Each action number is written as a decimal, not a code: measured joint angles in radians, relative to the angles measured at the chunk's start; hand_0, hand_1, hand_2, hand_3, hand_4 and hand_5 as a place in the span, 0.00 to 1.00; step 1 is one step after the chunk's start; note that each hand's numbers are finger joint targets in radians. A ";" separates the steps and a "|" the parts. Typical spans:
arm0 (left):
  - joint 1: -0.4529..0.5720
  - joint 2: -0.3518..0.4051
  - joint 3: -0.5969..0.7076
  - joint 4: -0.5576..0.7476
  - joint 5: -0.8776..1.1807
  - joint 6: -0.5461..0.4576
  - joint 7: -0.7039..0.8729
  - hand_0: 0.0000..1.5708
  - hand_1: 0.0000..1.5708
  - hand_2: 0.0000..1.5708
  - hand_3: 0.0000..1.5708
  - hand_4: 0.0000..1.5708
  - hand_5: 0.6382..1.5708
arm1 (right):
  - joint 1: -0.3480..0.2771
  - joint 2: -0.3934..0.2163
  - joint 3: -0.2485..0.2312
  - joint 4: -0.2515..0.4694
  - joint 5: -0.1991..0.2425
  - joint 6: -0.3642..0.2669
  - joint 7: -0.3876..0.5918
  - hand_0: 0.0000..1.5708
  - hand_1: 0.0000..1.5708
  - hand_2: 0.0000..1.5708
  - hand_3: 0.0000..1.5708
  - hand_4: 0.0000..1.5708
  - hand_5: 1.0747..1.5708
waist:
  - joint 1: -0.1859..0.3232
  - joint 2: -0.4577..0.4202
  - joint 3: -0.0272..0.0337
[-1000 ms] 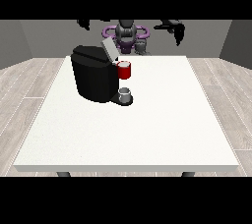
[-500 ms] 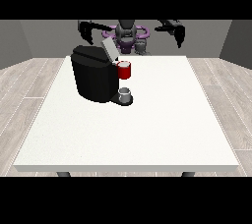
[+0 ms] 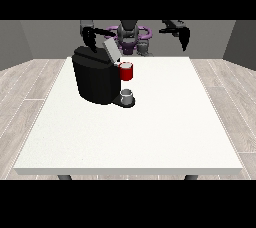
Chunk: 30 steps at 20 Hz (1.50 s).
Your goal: Insert the coffee pod into the coffee machine and close the lid
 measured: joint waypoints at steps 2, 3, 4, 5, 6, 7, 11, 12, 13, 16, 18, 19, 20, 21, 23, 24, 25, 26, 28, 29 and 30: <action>0.019 -0.004 -0.006 -0.004 -0.005 0.011 -0.033 0.00 0.00 0.00 0.00 0.00 1.00 | -0.022 0.009 0.012 0.013 0.018 -0.009 -0.003 0.00 0.00 0.00 0.00 0.00 1.00 | -0.001 0.014 -0.0001; 0.019 -0.004 -0.009 -0.017 0.001 0.016 -0.019 0.00 0.00 0.00 0.00 0.00 1.00 | -0.031 0.011 0.012 0.027 0.024 -0.011 -0.013 0.00 0.00 0.00 0.00 0.00 1.00 | 0.000 0.017 -0.0002; 0.031 0.000 -0.010 -0.029 0.009 0.011 -0.009 0.00 0.00 0.00 0.00 0.00 1.00 | -0.027 0.017 0.019 0.032 0.032 -0.013 -0.021 0.00 0.00 0.00 0.00 0.00 1.00 | -0.002 0.010 -0.0008; 0.026 -0.001 -0.010 -0.039 0.014 0.020 0.001 0.00 0.00 0.00 0.00 0.08 1.00 | -0.033 0.017 0.021 0.039 0.036 -0.007 -0.025 0.00 0.00 0.00 0.00 0.00 1.00 | -0.007 0.010 -0.0008; 0.025 -0.006 -0.017 -0.043 0.014 0.027 0.001 0.00 0.00 0.00 0.00 0.00 1.00 | -0.051 0.019 0.020 0.049 0.040 -0.013 -0.024 0.00 0.00 0.00 0.00 0.00 1.00 | -0.006 0.019 -0.0006; 0.016 0.002 -0.017 -0.047 0.015 0.028 0.007 0.00 0.00 0.00 0.00 0.00 1.00 | -0.072 0.017 0.014 0.059 0.039 -0.014 -0.019 0.00 0.00 0.00 0.00 0.00 1.00 | -0.004 0.027 -0.0005; 0.013 0.022 -0.014 -0.040 0.013 0.029 -0.027 0.00 0.00 0.00 0.00 0.00 1.00 | -0.116 0.007 0.005 0.085 0.045 -0.007 -0.032 0.00 0.00 0.00 0.00 0.00 1.00 | -0.007 0.057 -0.0026; 0.020 0.020 -0.020 -0.045 0.012 0.032 -0.031 0.00 0.00 0.00 0.00 0.00 1.00 | -0.123 0.007 0.003 0.093 0.047 -0.008 -0.036 0.00 0.00 0.00 0.00 0.00 1.00 | -0.003 0.058 -0.0032; 0.025 0.024 -0.019 -0.044 0.015 0.030 -0.031 0.00 0.00 0.00 0.00 0.00 1.00 | -0.122 0.016 0.009 0.097 0.056 -0.016 -0.039 0.00 0.00 0.00 0.00 0.00 1.00 | -0.004 0.054 -0.0039; 0.023 0.037 -0.015 -0.050 0.029 0.023 -0.019 0.00 0.00 0.00 0.00 0.00 1.00 | -0.133 0.016 0.005 0.109 0.053 -0.004 -0.065 0.00 0.00 0.00 0.00 0.00 1.00 | -0.003 0.059 -0.0043; 0.011 0.046 -0.010 -0.045 0.032 0.028 -0.016 0.00 0.00 0.00 0.00 0.00 1.00 | -0.151 0.019 0.008 0.117 0.058 -0.004 -0.065 0.00 0.00 0.00 0.00 0.00 1.00 | -0.006 0.064 -0.0037; 0.015 0.042 -0.015 -0.042 0.026 0.035 -0.024 0.00 0.00 0.00 0.00 0.00 1.00 | -0.156 0.024 0.009 0.120 0.061 -0.008 -0.070 0.00 0.00 0.00 0.00 0.00 1.00 | -0.007 0.065 -0.0035; 0.020 0.038 -0.021 -0.043 0.024 0.040 -0.016 0.00 0.00 0.00 0.00 0.00 1.00 | -0.158 0.029 0.011 0.127 0.065 -0.014 -0.066 0.00 0.00 0.00 0.00 0.00 1.00 | -0.006 0.060 -0.0030; 0.018 0.040 -0.017 -0.036 0.025 0.043 -0.022 0.00 0.00 0.00 0.00 0.02 1.00 | -0.164 0.040 0.016 0.127 0.072 -0.030 -0.061 0.00 0.00 0.00 0.00 0.00 1.00 | -0.009 0.060 -0.0020; 0.014 0.039 -0.018 -0.039 0.027 0.052 -0.021 0.00 0.00 0.00 0.00 0.09 1.00 | -0.173 0.035 0.012 0.136 0.072 -0.025 -0.065 0.00 0.00 0.00 0.00 0.05 1.00 | -0.007 0.061 -0.0020; 0.012 0.049 -0.015 -0.042 0.034 0.043 -0.012 0.00 0.00 0.00 0.00 0.10 1.00 | -0.176 0.034 0.011 0.140 0.073 -0.024 -0.065 0.00 0.00 0.00 0.00 0.12 1.00 | -0.004 0.060 -0.0016; 0.026 0.049 -0.015 -0.032 0.029 0.043 -0.034 0.00 0.00 0.00 0.00 0.12 1.00 | -0.183 0.034 0.012 0.138 0.074 -0.026 -0.053 0.00 0.00 0.00 0.00 0.07 1.00 | -0.004 0.061 -0.0008; 0.024 0.051 -0.012 -0.031 0.032 0.045 -0.028 0.00 0.00 0.00 0.00 0.11 1.00 | -0.187 0.033 0.011 0.141 0.073 -0.024 -0.055 0.00 0.00 0.00 0.00 0.10 1.00 | -0.005 0.063 -0.0006; 0.026 0.050 -0.017 -0.028 0.029 0.049 -0.035 0.00 0.00 0.00 0.00 0.10 1.00 | -0.206 0.028 0.009 0.147 0.073 -0.019 -0.043 0.00 0.00 0.00 0.00 0.09 1.00 | -0.002 0.068 0.0008; 0.028 0.051 -0.017 -0.023 0.030 0.048 -0.041 0.00 0.00 0.00 0.00 0.08 1.00 | -0.210 0.031 0.010 0.147 0.074 -0.023 -0.039 0.00 0.00 0.00 0.00 0.00 1.00 | -0.002 0.069 0.0014; 0.025 0.051 -0.017 -0.019 0.033 0.046 -0.039 0.00 0.00 0.00 0.00 0.09 1.00 | -0.212 0.031 0.014 0.146 0.079 -0.027 -0.033 0.00 0.00 0.00 0.00 0.04 1.00 | -0.002 0.069 0.0022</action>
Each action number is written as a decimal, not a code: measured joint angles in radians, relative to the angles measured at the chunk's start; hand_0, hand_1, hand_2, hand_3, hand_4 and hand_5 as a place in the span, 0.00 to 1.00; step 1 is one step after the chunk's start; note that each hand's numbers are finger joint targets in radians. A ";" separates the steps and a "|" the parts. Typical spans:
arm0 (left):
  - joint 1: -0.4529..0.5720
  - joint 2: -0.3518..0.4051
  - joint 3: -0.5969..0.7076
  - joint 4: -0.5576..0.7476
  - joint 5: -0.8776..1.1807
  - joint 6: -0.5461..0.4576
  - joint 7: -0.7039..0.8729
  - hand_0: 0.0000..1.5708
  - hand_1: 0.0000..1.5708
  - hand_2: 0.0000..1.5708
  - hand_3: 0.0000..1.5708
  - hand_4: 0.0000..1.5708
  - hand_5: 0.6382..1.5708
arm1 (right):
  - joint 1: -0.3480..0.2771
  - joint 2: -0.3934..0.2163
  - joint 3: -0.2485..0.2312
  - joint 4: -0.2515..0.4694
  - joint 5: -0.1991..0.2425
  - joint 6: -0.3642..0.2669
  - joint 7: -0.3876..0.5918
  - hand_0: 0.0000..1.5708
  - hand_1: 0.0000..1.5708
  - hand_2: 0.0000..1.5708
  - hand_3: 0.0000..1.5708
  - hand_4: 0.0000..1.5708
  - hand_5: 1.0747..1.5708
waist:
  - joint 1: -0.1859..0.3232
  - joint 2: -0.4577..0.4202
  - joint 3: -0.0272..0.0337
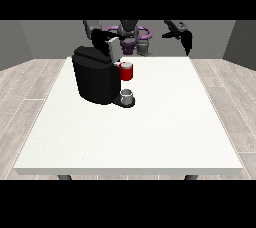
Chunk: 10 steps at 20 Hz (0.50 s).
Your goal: Insert the coffee pod into the coffee machine and close the lid
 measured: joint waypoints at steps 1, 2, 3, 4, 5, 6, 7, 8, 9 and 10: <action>-0.001 -0.002 -0.001 0.008 -0.003 0.003 -0.006 0.00 0.00 0.00 0.00 0.12 1.00 | -0.014 -0.002 0.003 0.000 0.001 0.002 0.025 0.00 0.00 0.00 0.00 0.14 1.00 | -0.002 0.003 0.0015; -0.003 -0.002 -0.001 0.015 -0.002 0.002 -0.007 0.00 0.00 0.00 0.00 0.11 1.00 | -0.015 0.005 0.011 -0.002 0.009 -0.011 0.038 0.00 0.00 0.00 0.00 0.11 1.00 | -0.004 0.000 0.0028; -0.003 -0.002 -0.002 0.020 -0.006 0.006 -0.011 0.00 0.00 0.00 0.00 0.10 1.00 | -0.024 0.006 0.014 -0.002 0.011 -0.013 0.061 0.00 0.00 0.00 0.00 0.08 1.00 | -0.004 -0.001 0.0042; -0.006 -0.001 -0.004 0.018 -0.007 0.006 -0.014 0.00 0.00 0.00 0.00 0.00 1.00 | -0.024 0.002 0.014 -0.004 0.011 -0.010 0.061 0.00 0.00 0.00 0.00 0.09 1.00 | -0.003 0.001 0.0048; -0.010 -0.005 -0.011 0.016 -0.009 0.003 -0.020 0.00 0.00 0.00 0.00 0.00 1.00 | -0.032 0.002 0.011 -0.008 0.010 -0.020 0.069 0.00 0.00 0.00 0.00 0.08 1.00 | 0.003 0.007 0.0062; -0.018 0.003 -0.005 0.020 -0.002 -0.003 -0.019 0.00 0.00 0.00 0.00 0.00 1.00 | -0.033 -0.003 0.014 -0.013 0.011 -0.015 0.074 0.00 0.00 0.00 0.00 0.09 1.00 | 0.002 0.011 0.0065; -0.029 0.005 -0.008 0.019 -0.001 -0.008 -0.021 0.00 0.00 0.00 0.00 0.08 1.00 | -0.033 0.005 0.017 -0.018 0.014 -0.029 0.083 0.00 0.00 0.00 0.00 0.07 1.00 | 0.002 0.011 0.0074; -0.033 0.004 -0.011 0.017 -0.001 -0.010 -0.025 0.00 0.00 0.00 0.00 0.12 1.00 | -0.039 0.002 0.016 -0.019 0.013 -0.031 0.101 0.00 0.00 0.00 0.00 0.09 1.00 | 0.005 0.011 0.0084; -0.044 0.000 -0.016 0.012 -0.004 -0.004 -0.020 0.00 0.00 0.00 0.00 0.12 1.00 | -0.040 0.003 0.018 -0.022 0.012 -0.033 0.110 0.00 0.00 0.00 0.00 0.07 1.00 | 0.007 0.012 0.0092; -0.040 -0.005 -0.019 0.012 -0.002 -0.005 -0.025 0.00 0.00 0.00 0.00 0.13 1.00 | -0.036 0.008 0.021 -0.026 0.012 -0.041 0.124 0.00 0.00 0.00 0.00 0.05 1.00 | 0.009 0.007 0.0102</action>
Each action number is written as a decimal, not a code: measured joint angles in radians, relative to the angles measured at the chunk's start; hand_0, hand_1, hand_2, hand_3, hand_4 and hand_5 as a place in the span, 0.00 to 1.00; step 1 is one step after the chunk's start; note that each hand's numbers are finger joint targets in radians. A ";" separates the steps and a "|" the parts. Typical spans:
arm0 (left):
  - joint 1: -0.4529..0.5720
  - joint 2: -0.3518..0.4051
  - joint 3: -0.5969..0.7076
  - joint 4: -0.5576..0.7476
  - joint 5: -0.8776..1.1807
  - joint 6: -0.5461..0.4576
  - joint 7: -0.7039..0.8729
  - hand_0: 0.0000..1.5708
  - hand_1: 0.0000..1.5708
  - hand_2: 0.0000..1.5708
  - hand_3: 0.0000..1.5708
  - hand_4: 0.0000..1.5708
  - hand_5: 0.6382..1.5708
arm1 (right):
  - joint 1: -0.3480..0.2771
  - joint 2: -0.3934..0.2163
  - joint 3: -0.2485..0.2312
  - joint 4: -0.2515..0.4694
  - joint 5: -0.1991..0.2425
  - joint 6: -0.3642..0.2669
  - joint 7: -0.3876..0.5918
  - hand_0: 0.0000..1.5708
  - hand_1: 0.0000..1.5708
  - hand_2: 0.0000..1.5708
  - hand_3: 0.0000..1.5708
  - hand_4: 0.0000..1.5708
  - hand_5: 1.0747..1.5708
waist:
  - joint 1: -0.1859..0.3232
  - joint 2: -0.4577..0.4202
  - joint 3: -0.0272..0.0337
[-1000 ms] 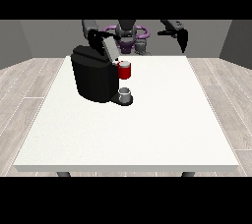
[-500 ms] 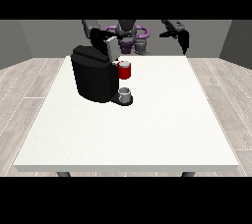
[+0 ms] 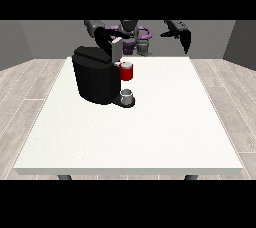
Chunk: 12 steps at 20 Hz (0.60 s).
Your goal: Insert the coffee pod into the coffee machine and close the lid
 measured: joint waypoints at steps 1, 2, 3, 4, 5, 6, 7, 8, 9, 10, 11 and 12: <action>-0.002 -0.009 -0.008 -0.006 -0.007 0.010 0.004 0.00 0.00 0.00 0.00 0.12 1.00 | 0.000 0.001 0.000 0.000 -0.006 0.003 0.013 0.00 0.00 0.00 0.00 0.08 1.00 | 0.003 -0.004 0.0009; -0.008 -0.013 -0.015 -0.012 -0.012 0.013 0.000 0.00 0.00 0.00 0.00 0.11 1.00 | -0.002 0.011 0.006 -0.006 -0.004 -0.005 0.007 0.00 0.00 0.00 0.00 0.08 1.00 | 0.010 -0.001 0.0006; -0.005 -0.022 -0.022 -0.016 -0.017 0.020 -0.003 0.00 0.00 0.00 0.00 0.09 1.00 | -0.008 0.012 0.016 -0.012 0.000 0.007 -0.011 0.00 0.00 0.00 0.00 0.02 1.00 | 0.014 -0.006 -0.0023; -0.002 -0.034 -0.032 -0.021 -0.022 0.026 -0.012 0.00 0.00 0.00 0.00 0.13 1.00 | -0.013 0.010 0.026 -0.017 0.008 0.016 -0.035 0.00 0.00 0.00 0.00 0.04 1.00 | 0.017 -0.005 -0.0047; 0.004 -0.041 -0.037 -0.025 -0.022 0.027 -0.020 0.00 0.00 0.00 0.00 0.16 1.00 | -0.004 0.016 0.038 -0.023 0.012 0.027 -0.063 0.00 0.00 0.00 0.00 0.08 1.00 | 0.016 -0.009 -0.0065; 0.019 -0.044 -0.039 -0.020 -0.022 0.023 -0.032 0.00 0.00 0.00 0.00 0.12 1.00 | 0.002 0.032 0.053 -0.033 0.018 0.026 -0.072 0.00 0.00 0.00 0.00 0.11 1.00 | 0.012 -0.022 -0.0078; 0.025 -0.056 -0.044 -0.011 -0.028 0.035 -0.042 0.00 0.00 0.00 0.00 0.12 1.00 | 0.004 0.049 0.070 -0.047 0.018 0.035 -0.080 0.00 0.00 0.00 0.00 0.16 1.00 | 0.000 -0.031 -0.0089; 0.031 -0.068 -0.059 -0.022 -0.031 0.045 -0.037 0.00 0.00 0.00 0.00 0.12 1.00 | 0.025 0.068 0.088 -0.049 0.025 0.034 -0.107 0.00 0.00 0.00 0.00 0.22 1.00 | 0.001 -0.043 -0.0100; 0.040 -0.063 -0.051 -0.019 -0.026 0.046 -0.037 0.00 0.00 0.00 0.00 0.12 1.00 | 0.047 0.081 0.103 -0.063 0.022 0.047 -0.122 0.00 0.00 0.00 0.00 0.18 1.00 | -0.012 -0.060 -0.0105; 0.053 -0.061 -0.047 -0.009 -0.027 0.046 -0.049 0.00 0.00 0.00 0.00 0.12 1.00 | 0.078 0.093 0.125 -0.082 0.013 0.051 -0.141 0.00 0.00 0.00 0.00 0.17 1.00 | -0.026 -0.072 -0.0110; 0.060 -0.062 -0.043 -0.001 -0.027 0.050 -0.058 0.00 0.00 0.00 0.00 0.12 1.00 | 0.107 0.103 0.143 -0.097 0.000 0.050 -0.155 0.00 0.00 0.00 0.00 0.18 1.00 | -0.038 -0.080 -0.0114; 0.069 -0.054 -0.037 0.002 -0.021 0.042 -0.063 0.00 0.00 0.00 0.00 0.12 1.00 | 0.145 0.111 0.158 -0.110 -0.019 0.045 -0.178 0.00 0.00 0.00 0.00 0.18 1.00 | -0.043 -0.089 -0.0117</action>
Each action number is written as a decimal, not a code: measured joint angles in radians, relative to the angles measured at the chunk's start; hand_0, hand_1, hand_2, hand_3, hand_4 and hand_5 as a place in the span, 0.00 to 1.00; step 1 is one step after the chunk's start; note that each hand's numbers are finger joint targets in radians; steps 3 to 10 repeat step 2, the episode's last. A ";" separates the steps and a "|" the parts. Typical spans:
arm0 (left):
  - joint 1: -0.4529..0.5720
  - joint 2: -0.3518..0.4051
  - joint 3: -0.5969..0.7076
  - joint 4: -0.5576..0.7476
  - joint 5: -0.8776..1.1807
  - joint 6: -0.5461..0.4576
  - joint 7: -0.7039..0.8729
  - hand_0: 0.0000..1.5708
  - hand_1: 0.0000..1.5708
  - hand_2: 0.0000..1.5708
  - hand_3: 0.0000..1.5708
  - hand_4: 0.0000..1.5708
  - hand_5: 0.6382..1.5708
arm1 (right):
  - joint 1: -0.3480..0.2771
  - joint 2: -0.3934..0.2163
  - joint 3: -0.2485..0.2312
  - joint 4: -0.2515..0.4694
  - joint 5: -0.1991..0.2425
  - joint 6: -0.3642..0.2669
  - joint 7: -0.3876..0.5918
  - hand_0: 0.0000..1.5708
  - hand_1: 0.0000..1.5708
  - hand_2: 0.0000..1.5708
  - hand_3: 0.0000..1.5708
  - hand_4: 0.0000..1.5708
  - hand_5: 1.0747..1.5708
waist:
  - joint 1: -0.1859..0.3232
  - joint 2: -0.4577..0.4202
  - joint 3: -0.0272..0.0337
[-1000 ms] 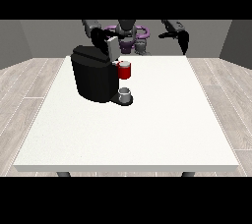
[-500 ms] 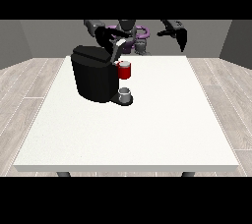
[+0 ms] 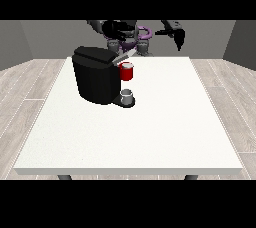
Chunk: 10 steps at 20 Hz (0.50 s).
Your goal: Insert the coffee pod into the coffee machine and close the lid
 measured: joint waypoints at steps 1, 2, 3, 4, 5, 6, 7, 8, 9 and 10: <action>0.013 0.001 0.000 0.001 0.003 -0.003 0.003 0.00 0.00 0.00 0.00 0.12 1.00 | 0.036 0.006 0.018 -0.013 -0.017 -0.010 -0.006 0.00 0.00 0.00 0.00 0.16 1.00 | -0.006 -0.018 -0.0001; 0.014 0.011 0.013 0.008 0.011 -0.005 0.009 0.00 0.00 0.00 0.00 0.12 1.00 | 0.076 0.011 0.044 -0.031 -0.034 -0.021 -0.014 0.00 0.00 0.00 0.00 0.10 1.00 | -0.020 -0.032 -0.0003; 0.014 0.011 0.013 0.008 0.011 -0.005 0.009 0.00 0.00 0.00 0.00 0.12 1.00 | 0.076 0.011 0.044 -0.031 -0.034 -0.021 -0.014 0.00 0.00 0.00 0.00 0.10 1.00 | -0.020 -0.032 -0.0003; 0.014 0.011 0.013 0.008 0.011 -0.005 0.009 0.00 0.00 0.00 0.00 0.12 1.00 | 0.076 0.011 0.044 -0.031 -0.034 -0.021 -0.014 0.00 0.00 0.00 0.00 0.10 1.00 | -0.020 -0.032 -0.0003; 0.014 0.011 0.013 0.008 0.011 -0.005 0.009 0.00 0.00 0.00 0.00 0.12 1.00 | 0.076 0.011 0.044 -0.031 -0.034 -0.021 -0.014 0.00 0.00 0.00 0.00 0.10 1.00 | -0.020 -0.032 -0.0003; 0.014 0.011 0.013 0.008 0.011 -0.005 0.009 0.00 0.00 0.00 0.00 0.12 1.00 | 0.076 0.011 0.044 -0.031 -0.034 -0.021 -0.014 0.00 0.00 0.00 0.00 0.10 1.00 | -0.020 -0.032 -0.0003; 0.014 0.011 0.013 0.008 0.011 -0.005 0.009 0.00 0.00 0.00 0.00 0.12 1.00 | 0.076 0.011 0.044 -0.031 -0.034 -0.021 -0.014 0.00 0.00 0.00 0.00 0.10 1.00 | -0.020 -0.032 -0.0003; 0.014 0.011 0.013 0.008 0.011 -0.005 0.009 0.00 0.00 0.00 0.00 0.12 1.00 | 0.076 0.011 0.044 -0.031 -0.034 -0.021 -0.014 0.00 0.00 0.00 0.00 0.10 1.00 | -0.020 -0.032 -0.0003; 0.014 0.011 0.013 0.008 0.011 -0.005 0.009 0.00 0.00 0.00 0.00 0.12 1.00 | 0.076 0.011 0.044 -0.031 -0.034 -0.021 -0.014 0.00 0.00 0.00 0.00 0.10 1.00 | -0.020 -0.032 -0.0003; 0.014 0.011 0.013 0.008 0.011 -0.005 0.009 0.00 0.00 0.00 0.00 0.12 1.00 | 0.076 0.011 0.044 -0.031 -0.034 -0.021 -0.014 0.00 0.00 0.00 0.00 0.10 1.00 | -0.020 -0.032 -0.0003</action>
